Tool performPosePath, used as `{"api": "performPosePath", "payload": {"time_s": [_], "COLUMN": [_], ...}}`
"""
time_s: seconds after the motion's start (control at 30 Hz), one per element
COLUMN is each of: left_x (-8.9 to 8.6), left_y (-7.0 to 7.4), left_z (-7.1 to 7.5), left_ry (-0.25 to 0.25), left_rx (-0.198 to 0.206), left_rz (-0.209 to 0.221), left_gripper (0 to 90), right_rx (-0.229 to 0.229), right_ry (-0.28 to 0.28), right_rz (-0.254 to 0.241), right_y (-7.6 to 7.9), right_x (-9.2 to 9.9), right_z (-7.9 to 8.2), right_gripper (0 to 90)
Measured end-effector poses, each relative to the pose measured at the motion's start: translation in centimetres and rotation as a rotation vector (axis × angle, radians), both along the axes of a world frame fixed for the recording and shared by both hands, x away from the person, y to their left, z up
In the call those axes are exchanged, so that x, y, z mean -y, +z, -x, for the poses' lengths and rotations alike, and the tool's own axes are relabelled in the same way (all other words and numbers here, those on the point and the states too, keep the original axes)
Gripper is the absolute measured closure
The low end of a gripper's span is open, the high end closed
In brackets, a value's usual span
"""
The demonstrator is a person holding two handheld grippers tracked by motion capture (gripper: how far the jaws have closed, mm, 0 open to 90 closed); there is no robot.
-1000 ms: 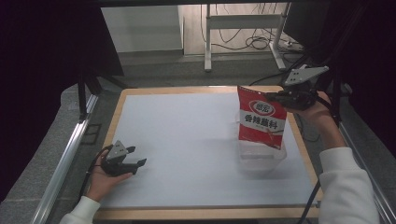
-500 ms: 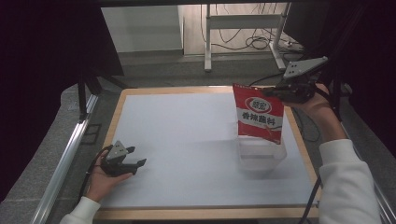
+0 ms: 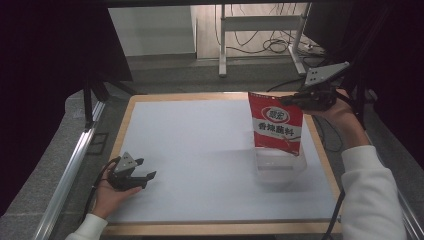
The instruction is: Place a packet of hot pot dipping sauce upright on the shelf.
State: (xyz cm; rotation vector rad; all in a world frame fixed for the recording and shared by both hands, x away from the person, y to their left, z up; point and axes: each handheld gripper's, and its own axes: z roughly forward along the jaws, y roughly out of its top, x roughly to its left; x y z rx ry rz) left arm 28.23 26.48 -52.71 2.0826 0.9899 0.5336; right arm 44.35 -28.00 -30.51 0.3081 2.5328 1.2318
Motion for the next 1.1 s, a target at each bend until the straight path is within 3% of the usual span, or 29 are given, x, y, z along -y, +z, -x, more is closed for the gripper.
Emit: {"api": "performPosePath", "payload": {"time_s": [0.23, 0.37, 0.73, 1.1], "left_x": [0.1, 0.0, -0.1, -0.1], "left_y": [-0.1, 0.0, 0.0, 0.0], "left_z": [-0.1, -0.1, 0.0, -0.1], "left_ry": [-0.006, -0.013, -0.035, -0.043], "left_rx": [-0.001, -0.001, 0.007, 0.011], "left_rz": [-0.001, -0.002, 0.001, 0.008], "left_gripper": [30.1, 30.1, 30.1, 30.2], "right_rx": [-0.013, -0.025, -0.039, -0.05], "right_ry": [-0.03, -0.066, -0.113, -0.139], "right_rz": [-0.045, -0.067, 0.015, 0.036], "right_y": [-2.4, -2.7, -2.5, -2.6], "right_x": [1.2, 1.8, 1.3, 1.0], "right_z": [0.2, 0.6, 1.6, 2.1], "right_gripper": [88.8, 88.6, 87.2, 88.5]}}
